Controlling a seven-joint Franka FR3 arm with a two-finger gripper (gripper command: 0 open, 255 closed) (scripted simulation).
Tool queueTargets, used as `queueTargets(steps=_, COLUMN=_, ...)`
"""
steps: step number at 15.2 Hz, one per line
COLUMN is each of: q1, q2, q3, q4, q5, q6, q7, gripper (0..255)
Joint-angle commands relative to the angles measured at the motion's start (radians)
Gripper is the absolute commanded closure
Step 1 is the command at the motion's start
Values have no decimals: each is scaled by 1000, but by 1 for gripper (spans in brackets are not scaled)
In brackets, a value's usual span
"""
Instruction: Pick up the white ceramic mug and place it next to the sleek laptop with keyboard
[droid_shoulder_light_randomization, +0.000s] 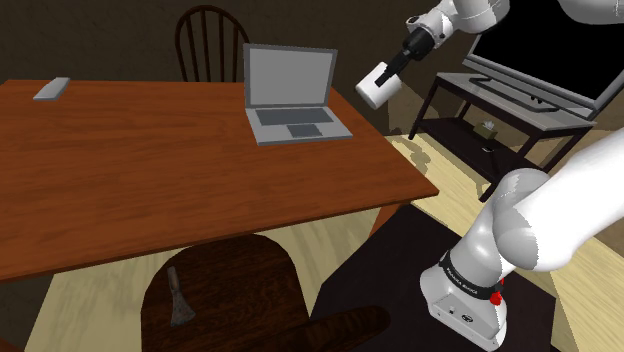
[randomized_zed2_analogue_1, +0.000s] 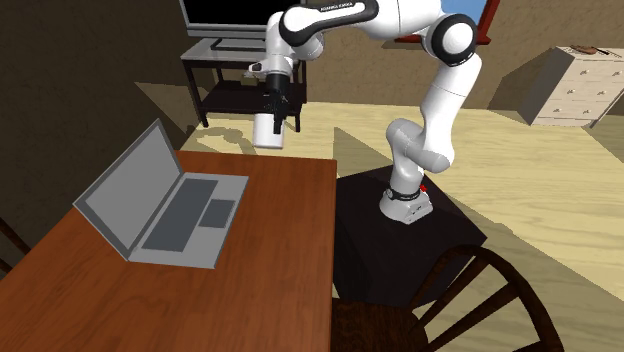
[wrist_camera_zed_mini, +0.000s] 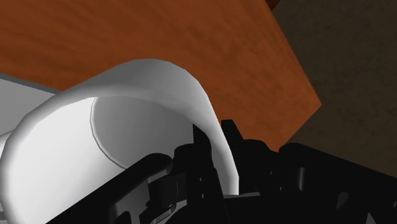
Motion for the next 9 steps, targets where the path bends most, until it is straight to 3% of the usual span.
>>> queueTargets(steps=1, q1=-1, q2=0, q3=-1, q4=-24, q5=3, q6=21, q7=-14, gripper=255)
queueTargets(steps=9, q1=3, q2=26, q3=-18, q4=-103, q5=26, q6=98, q7=-83, gripper=255)
